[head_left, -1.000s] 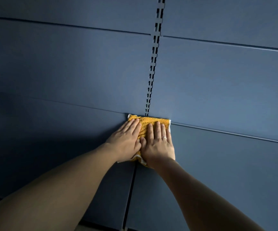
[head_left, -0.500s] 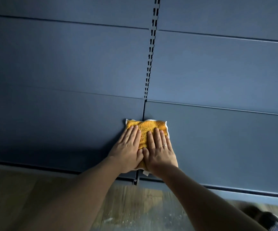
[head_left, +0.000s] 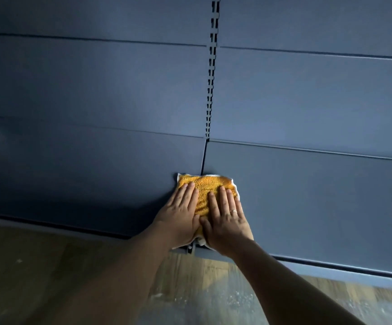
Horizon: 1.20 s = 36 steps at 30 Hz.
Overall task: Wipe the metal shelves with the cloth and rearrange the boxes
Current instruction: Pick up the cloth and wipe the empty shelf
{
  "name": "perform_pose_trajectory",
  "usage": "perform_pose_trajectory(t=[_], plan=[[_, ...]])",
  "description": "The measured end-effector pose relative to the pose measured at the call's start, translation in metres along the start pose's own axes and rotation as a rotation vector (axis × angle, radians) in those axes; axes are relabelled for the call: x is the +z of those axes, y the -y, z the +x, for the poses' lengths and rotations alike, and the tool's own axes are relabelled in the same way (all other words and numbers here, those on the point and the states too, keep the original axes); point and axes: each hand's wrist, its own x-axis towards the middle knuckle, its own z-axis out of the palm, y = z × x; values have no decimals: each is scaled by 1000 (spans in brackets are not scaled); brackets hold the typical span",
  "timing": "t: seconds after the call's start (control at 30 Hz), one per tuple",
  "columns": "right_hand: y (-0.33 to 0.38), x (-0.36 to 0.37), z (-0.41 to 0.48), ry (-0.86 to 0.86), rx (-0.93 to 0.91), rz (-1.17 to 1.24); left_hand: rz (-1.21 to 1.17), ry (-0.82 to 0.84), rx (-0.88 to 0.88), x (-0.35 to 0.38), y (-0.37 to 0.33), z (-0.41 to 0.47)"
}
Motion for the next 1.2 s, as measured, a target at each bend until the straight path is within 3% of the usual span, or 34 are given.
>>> perform_pose_trajectory(t=[0.23, 0.73, 0.87, 1.2], plan=[[2, 17, 2, -197, 23, -63, -55, -130, 91, 15, 18, 2], [134, 23, 16, -215, 104, -14, -19, -136, 74, 27, 119, -48], [143, 26, 16, -235, 159, 13, -71, -24, 43, 13, 116, -55], [142, 41, 27, -323, 179, -15, -69, -138, 71, 28, 123, -41]])
